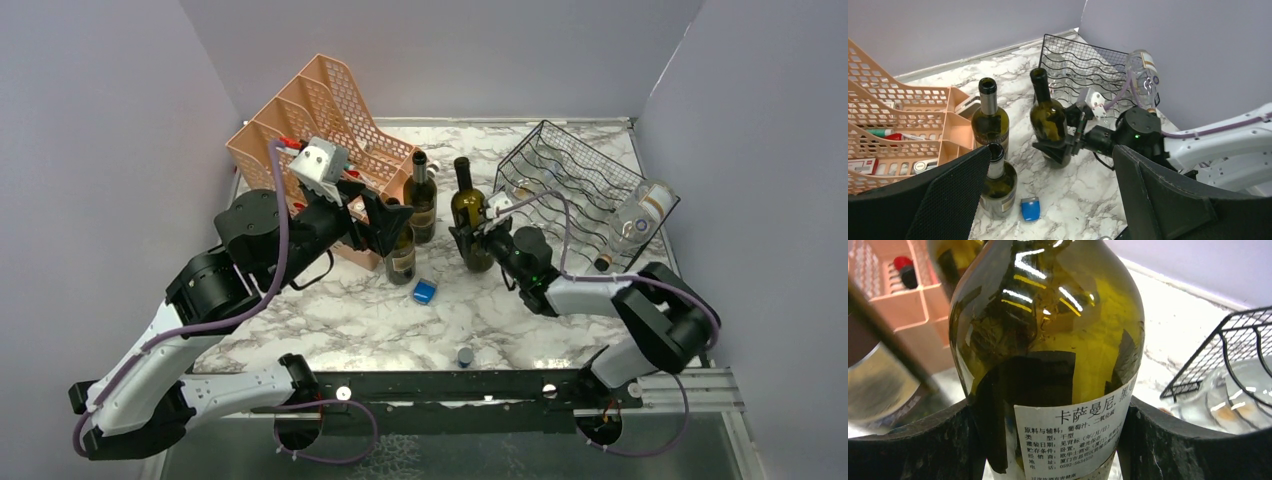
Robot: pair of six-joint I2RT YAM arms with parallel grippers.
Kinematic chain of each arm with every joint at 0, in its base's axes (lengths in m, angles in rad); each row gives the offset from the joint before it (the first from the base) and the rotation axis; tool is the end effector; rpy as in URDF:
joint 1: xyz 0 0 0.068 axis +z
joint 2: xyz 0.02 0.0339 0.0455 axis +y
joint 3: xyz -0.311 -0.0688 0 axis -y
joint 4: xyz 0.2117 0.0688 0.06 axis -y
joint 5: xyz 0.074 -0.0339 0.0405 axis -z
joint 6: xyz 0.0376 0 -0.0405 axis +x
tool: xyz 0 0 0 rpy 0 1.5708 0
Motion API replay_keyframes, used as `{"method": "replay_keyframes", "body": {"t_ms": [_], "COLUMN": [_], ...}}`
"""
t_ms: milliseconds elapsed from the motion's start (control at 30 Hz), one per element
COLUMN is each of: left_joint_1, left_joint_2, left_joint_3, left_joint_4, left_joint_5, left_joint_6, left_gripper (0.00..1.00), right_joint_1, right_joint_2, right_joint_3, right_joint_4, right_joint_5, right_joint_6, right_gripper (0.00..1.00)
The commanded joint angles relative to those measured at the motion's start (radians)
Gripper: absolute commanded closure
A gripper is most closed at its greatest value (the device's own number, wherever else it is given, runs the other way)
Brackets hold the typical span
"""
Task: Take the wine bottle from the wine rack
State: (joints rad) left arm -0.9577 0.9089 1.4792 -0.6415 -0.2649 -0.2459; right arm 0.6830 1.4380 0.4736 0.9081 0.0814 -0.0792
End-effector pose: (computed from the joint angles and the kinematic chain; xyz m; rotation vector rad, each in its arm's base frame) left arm 0.0568 -0.0636 0.5158 0.3886 1.6412 -0.6986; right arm 0.2037 0.1618 0.2757 -0.5515 1.5462 0.3973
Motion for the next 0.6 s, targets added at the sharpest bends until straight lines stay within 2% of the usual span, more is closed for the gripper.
{"method": "replay_keyframes", "body": {"t_ms": [0, 100, 400, 567], "left_joint_1": [-0.003, -0.003, -0.003, -0.004], "left_joint_2": [-0.048, -0.081, -0.154, -0.167], "left_joint_3": [-0.013, -0.023, -0.037, -0.046], "left_joint_4": [0.002, -0.011, -0.048, -0.055], "left_joint_5": [-0.019, -0.04, -0.109, -0.118], "left_joint_6": [-0.04, -0.045, -0.031, -0.031], "left_gripper": [0.01, 0.01, 0.01, 0.01], "right_joint_1": [-0.019, -0.033, -0.082, -0.086], "right_joint_2": [0.143, 0.231, 0.459, 0.566], "right_joint_3": [0.122, 0.168, 0.292, 0.373], "right_joint_4": [0.46, 0.554, 0.762, 0.822], "right_joint_5": [0.068, 0.094, -0.002, -0.012], "right_joint_6": [-0.03, -0.033, -0.012, -0.014], "right_gripper": [0.61, 0.61, 0.61, 0.6]}}
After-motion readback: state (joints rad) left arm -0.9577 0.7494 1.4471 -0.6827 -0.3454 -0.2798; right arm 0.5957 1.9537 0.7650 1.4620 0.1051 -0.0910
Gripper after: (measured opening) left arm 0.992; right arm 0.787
